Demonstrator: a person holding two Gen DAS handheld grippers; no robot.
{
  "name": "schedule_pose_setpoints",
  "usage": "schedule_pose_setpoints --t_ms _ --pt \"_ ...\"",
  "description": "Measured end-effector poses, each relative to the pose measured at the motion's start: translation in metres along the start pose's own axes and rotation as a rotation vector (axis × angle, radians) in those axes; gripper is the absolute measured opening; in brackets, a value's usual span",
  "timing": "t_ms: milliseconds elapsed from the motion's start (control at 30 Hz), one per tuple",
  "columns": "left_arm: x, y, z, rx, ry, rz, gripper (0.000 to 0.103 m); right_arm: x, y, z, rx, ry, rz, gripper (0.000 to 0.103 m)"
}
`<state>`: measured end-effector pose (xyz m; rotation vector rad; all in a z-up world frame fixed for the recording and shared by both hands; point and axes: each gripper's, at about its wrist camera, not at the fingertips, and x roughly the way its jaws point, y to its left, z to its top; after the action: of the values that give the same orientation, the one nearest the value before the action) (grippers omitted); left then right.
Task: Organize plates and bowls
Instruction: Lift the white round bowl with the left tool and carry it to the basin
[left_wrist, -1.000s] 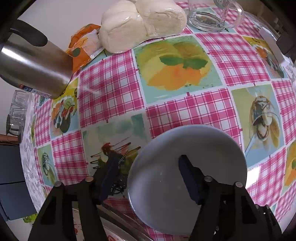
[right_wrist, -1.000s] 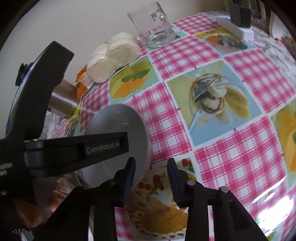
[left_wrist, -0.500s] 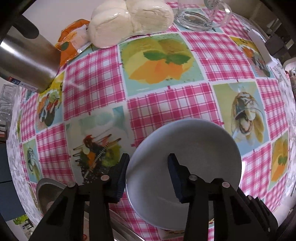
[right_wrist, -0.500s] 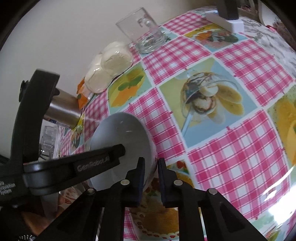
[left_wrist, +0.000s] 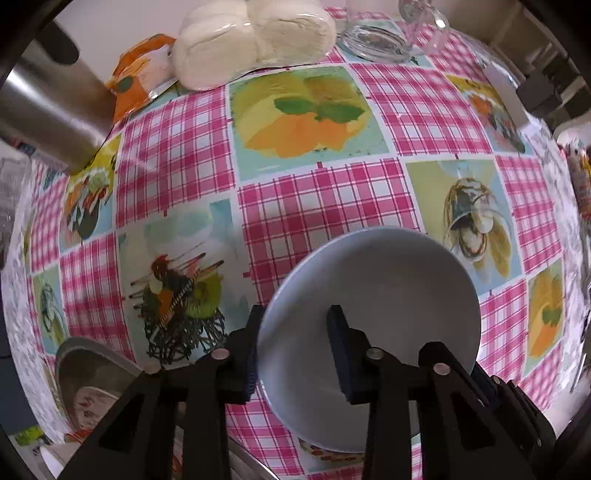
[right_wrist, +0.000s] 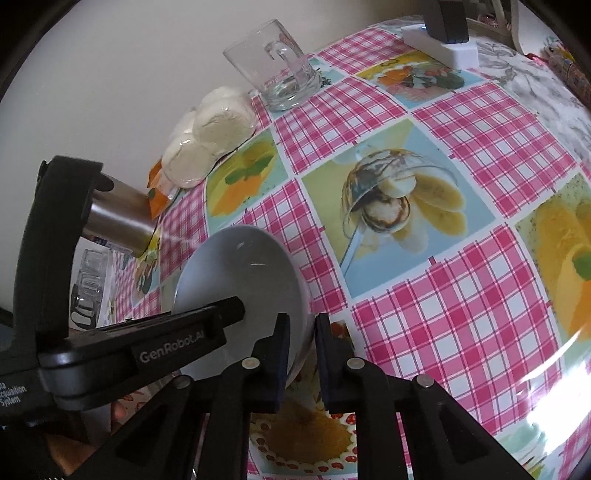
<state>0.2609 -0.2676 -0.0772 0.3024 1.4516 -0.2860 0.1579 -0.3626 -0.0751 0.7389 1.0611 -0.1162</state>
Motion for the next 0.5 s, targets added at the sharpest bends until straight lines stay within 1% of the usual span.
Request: schedule_pose_setpoints --t_ms 33,100,267,333,500 --pt "-0.001 0.001 -0.001 -0.007 -0.003 -0.012 0.03 -0.001 -0.001 0.0 0.003 0.003 0.002 0.015" --pt "-0.002 0.004 -0.004 -0.01 -0.011 -0.03 0.028 -0.005 -0.003 0.0 0.011 0.002 0.009 0.015" --pt "-0.018 0.009 -0.012 -0.013 -0.057 -0.072 0.028 -0.019 -0.002 0.001 0.006 -0.022 0.019 0.015" --pt "-0.031 0.011 -0.013 -0.015 -0.09 -0.1 0.028 -0.028 0.001 0.002 -0.003 -0.042 0.025 0.015" --pt "-0.066 0.021 -0.018 -0.018 -0.175 -0.138 0.028 -0.05 0.012 0.004 -0.024 -0.082 0.049 0.015"
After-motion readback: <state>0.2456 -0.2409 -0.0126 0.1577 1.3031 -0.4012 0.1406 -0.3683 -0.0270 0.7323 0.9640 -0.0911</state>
